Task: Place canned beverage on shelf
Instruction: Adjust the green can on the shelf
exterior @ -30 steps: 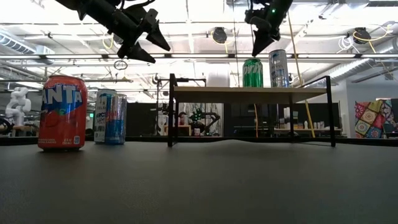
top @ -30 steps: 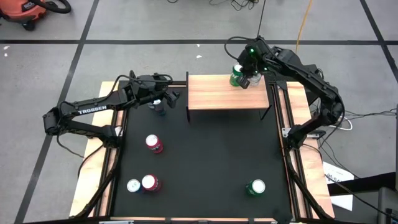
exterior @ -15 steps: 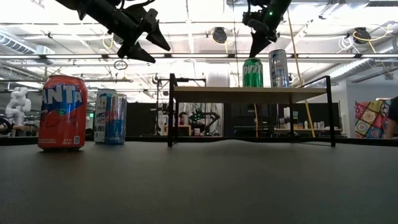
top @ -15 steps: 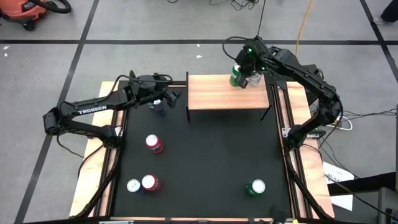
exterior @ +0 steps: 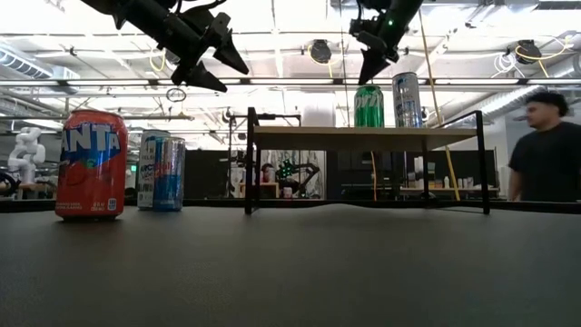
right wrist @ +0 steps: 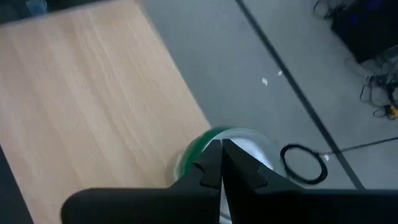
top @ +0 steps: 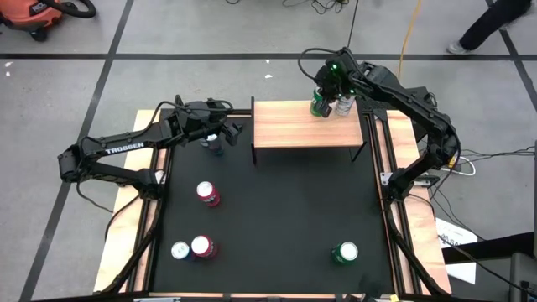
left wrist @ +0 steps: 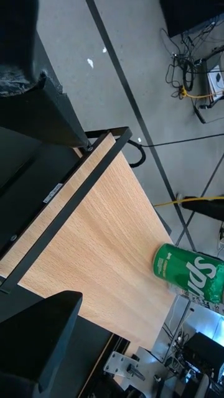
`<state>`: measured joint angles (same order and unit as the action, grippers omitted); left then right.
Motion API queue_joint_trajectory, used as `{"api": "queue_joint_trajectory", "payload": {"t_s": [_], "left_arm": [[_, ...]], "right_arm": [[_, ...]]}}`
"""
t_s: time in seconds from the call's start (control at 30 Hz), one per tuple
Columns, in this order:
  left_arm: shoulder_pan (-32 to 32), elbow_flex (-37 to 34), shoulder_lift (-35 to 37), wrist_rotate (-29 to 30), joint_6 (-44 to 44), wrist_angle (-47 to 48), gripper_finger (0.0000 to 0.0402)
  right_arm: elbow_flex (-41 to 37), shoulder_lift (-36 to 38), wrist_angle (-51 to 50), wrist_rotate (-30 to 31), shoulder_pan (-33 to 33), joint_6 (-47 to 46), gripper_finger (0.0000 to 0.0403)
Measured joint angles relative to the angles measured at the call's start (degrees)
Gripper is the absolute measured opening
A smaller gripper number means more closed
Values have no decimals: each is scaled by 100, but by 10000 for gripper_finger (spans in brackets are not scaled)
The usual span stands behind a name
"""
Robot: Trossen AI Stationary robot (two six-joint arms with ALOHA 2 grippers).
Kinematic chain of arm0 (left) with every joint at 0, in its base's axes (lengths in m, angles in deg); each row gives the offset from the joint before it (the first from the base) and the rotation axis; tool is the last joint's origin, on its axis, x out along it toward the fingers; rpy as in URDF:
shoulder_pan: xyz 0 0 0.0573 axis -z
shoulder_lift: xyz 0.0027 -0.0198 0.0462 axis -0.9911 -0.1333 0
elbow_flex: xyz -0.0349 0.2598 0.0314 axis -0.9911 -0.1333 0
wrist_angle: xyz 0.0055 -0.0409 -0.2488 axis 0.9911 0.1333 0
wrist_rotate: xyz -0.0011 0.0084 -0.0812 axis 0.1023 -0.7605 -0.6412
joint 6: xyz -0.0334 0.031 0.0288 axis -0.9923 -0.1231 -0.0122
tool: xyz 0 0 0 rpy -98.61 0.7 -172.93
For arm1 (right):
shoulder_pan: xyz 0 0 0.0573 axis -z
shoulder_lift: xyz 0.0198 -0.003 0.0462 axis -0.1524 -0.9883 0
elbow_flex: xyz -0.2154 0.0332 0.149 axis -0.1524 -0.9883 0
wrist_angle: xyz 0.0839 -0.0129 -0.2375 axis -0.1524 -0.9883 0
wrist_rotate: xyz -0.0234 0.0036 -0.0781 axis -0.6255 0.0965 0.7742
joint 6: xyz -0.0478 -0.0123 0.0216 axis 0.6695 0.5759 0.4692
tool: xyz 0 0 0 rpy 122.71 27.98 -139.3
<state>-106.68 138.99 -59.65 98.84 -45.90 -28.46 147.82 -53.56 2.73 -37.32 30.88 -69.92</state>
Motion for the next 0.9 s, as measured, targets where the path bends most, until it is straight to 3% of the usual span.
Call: {"api": "queue_joint_trajectory", "payload": {"t_s": [0.37, 0.9], "left_arm": [[-7, 0, 0, 144, 42, 1, 396], [-7, 2, 0, 271, 185, -3, 396]], "right_arm": [[223, 186, -597, -39, 131, -120, 0], [-101, 48, -265, -56, 198, -38, 0]]}}
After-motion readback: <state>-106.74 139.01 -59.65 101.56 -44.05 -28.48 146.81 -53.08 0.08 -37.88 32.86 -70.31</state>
